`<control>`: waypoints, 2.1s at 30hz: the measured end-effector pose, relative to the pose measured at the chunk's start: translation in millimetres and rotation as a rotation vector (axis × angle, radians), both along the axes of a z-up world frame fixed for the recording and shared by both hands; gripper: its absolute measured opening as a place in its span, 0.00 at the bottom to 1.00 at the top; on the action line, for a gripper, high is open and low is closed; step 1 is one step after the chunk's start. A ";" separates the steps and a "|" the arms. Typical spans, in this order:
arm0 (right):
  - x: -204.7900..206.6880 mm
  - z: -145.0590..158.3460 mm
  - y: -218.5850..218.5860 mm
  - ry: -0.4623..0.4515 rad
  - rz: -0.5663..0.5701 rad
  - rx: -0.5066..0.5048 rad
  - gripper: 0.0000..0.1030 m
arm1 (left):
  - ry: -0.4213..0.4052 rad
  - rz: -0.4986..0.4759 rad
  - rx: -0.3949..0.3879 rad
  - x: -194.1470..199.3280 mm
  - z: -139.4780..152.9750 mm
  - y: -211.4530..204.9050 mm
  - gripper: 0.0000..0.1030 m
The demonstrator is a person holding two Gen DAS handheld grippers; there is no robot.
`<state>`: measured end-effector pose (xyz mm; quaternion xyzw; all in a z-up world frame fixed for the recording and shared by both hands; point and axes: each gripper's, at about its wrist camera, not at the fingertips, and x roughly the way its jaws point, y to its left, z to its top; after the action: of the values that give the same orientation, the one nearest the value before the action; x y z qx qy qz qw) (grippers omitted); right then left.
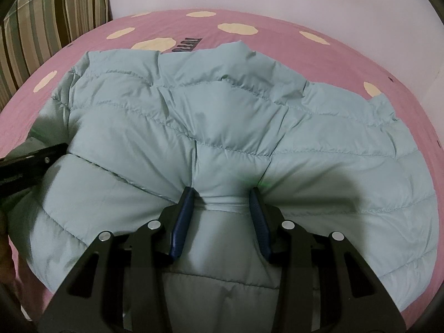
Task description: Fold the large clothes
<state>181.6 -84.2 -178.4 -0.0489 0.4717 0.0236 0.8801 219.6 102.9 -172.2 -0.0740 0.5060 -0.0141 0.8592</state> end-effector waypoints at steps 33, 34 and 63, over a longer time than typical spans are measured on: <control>-48.5 63.1 -99.9 -0.155 -0.138 0.037 0.61 | -0.271 -0.123 0.282 -44.1 114.5 -128.5 0.08; -51.9 63.7 -109.2 -0.154 -0.155 0.032 0.61 | -0.281 -0.139 0.292 -45.8 116.3 -141.0 0.08; -104.0 43.5 -247.3 -0.110 -0.392 0.033 0.67 | -0.281 -0.432 0.391 -78.0 46.7 -313.7 0.45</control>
<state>77.6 -331.5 -135.0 0.0573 0.4231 -0.1432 0.8929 141.6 -210.8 -125.5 0.2041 0.3798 -0.1086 0.8957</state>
